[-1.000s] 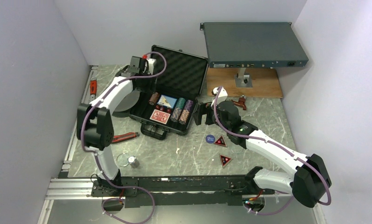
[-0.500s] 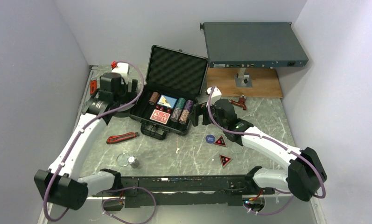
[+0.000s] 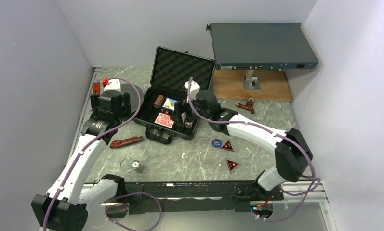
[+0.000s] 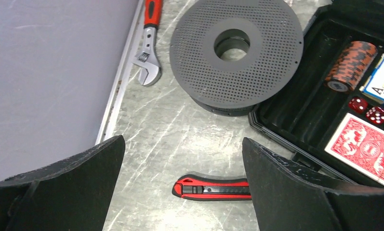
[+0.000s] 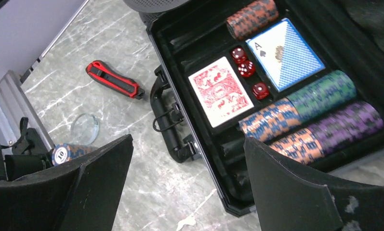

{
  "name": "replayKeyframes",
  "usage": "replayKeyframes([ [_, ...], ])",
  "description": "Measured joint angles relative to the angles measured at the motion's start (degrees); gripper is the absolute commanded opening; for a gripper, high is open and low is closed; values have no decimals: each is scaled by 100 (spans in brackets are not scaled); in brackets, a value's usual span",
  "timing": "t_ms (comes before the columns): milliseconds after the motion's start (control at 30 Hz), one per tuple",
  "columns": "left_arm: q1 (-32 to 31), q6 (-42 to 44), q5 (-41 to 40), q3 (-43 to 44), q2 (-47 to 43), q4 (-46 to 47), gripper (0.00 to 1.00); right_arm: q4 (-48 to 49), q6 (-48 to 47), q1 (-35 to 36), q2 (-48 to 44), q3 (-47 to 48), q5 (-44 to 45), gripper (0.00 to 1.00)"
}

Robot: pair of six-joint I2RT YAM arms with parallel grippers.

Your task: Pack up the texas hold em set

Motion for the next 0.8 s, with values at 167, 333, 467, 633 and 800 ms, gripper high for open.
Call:
replayKeyframes([
  [167, 39, -122, -299, 0, -68, -4, 96, -240, -109, 273, 612, 603, -33, 88],
  [333, 55, -195, -431, 0, -109, -4, 94, -402, -166, 378, 1209, 1126, -33, 72],
  [467, 55, -195, -476, 0, -205, 7, 93, -612, -208, 378, 1919, 1818, -118, 53],
  [633, 55, -192, -553, 0, -256, 48, 93, -815, -236, 372, 3062, 2992, -313, 36],
  [800, 55, -192, -557, 0, -251, 48, 92, -931, -238, 361, 3954, 3766, -369, 31],
])
